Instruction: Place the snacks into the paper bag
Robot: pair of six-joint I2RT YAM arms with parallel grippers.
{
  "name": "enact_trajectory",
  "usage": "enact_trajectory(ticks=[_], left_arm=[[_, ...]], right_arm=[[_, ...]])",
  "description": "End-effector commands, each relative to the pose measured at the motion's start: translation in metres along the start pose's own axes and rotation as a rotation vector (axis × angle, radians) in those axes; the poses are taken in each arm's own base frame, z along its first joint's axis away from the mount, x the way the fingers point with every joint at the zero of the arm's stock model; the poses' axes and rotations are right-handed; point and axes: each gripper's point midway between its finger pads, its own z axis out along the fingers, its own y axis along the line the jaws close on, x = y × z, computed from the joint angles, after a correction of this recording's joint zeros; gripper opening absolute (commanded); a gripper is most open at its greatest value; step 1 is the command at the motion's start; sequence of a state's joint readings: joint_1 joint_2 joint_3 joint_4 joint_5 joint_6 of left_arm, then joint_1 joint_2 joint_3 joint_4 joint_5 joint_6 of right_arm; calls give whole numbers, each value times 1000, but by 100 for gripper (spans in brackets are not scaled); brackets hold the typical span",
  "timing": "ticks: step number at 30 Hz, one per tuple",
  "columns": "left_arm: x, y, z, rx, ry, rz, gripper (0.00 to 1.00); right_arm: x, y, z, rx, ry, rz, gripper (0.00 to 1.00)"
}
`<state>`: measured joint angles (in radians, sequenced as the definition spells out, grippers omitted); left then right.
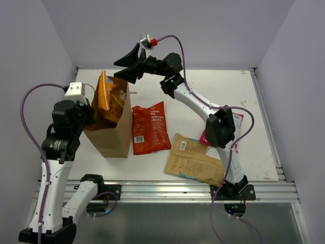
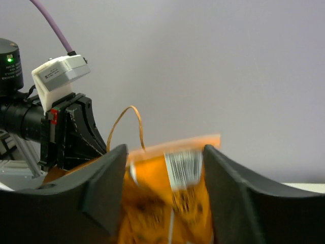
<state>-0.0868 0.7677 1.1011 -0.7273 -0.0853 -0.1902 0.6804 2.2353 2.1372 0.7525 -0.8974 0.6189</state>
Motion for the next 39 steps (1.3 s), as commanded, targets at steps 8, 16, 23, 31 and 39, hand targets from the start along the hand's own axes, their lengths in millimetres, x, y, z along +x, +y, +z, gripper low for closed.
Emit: enact_trajectory(ticks=[8,16,23,31,39], left_arm=[[5,0,-2,4,14,23,0],[2,0,-5,1,-2,25,0],[2,-3,-7,14,-13,29,0],[3,-2,-10,9,-14,34,0],[4,-1,-6,2,-1,36,0]], right_arm=[[-58,45,-12,41,2,-117,99],[-98,65,-85,520,113,-178,99],[68,-5,-190,930,369,178,99],[169,-59,-247,1038,372,448,99],[240,-63,-273,1027,451,598,99]])
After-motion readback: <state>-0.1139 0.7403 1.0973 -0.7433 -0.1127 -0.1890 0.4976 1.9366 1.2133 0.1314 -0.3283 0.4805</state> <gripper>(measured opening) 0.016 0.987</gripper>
